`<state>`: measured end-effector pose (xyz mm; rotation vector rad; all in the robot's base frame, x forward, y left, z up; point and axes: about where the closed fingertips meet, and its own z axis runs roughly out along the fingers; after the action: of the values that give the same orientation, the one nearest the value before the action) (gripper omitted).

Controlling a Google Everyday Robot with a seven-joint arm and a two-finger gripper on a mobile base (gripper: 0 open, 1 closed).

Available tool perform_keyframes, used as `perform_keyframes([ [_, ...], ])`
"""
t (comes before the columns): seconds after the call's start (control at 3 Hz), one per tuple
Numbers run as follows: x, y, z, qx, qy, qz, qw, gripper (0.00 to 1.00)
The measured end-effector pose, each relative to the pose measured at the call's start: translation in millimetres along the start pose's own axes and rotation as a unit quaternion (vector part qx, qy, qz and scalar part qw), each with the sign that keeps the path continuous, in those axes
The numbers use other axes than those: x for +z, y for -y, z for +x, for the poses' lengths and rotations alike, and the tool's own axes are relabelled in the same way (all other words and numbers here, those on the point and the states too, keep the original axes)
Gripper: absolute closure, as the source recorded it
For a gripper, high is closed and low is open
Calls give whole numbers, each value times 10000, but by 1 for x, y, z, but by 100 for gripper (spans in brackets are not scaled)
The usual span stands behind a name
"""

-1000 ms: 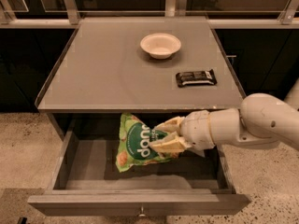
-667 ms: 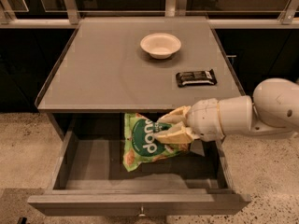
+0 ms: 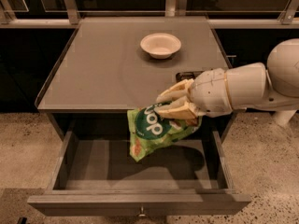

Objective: Pick green rice chip bag from top drawer and place on counter

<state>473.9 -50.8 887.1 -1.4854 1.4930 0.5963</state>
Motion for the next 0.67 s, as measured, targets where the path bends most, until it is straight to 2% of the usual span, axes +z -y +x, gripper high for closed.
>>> perform_keyframes([
  [0.33, -17, 13, -18, -268, 20, 165, 9995, 100],
  [0.67, -27, 25, -22, -351, 140, 232, 9990, 100],
])
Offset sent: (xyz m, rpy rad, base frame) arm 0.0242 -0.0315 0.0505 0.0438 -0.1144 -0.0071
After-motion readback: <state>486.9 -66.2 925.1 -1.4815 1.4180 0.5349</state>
